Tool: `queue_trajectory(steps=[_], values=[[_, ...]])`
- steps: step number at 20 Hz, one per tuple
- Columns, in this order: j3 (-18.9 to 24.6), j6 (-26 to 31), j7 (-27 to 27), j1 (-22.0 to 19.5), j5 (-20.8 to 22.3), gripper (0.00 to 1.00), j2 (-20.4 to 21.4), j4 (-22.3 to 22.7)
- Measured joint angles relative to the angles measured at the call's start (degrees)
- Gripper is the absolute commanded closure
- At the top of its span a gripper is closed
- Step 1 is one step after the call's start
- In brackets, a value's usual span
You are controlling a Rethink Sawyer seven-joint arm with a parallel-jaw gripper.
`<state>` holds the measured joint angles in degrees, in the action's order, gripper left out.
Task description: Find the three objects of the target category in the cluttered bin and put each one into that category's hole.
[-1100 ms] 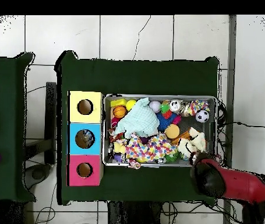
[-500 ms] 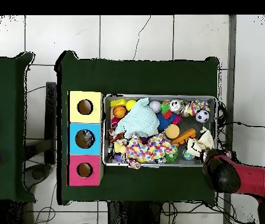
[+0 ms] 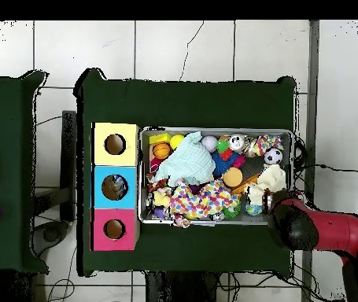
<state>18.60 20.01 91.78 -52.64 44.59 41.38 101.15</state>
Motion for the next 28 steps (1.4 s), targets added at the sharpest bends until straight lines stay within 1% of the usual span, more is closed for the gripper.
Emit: queue_trajectory(steps=[8,13,22,28], values=[[1.11,0.00,0.00,0.21,0.85,0.00,0.37,0.00],[1.29,0.28,0.00,1.11,0.94,0.00,1.11,0.02],[1.31,1.54,0.00,4.13,0.73,0.00,4.76,0.22],[1.45,3.43,0.00,7.59,-2.13,0.00,7.55,0.51]])
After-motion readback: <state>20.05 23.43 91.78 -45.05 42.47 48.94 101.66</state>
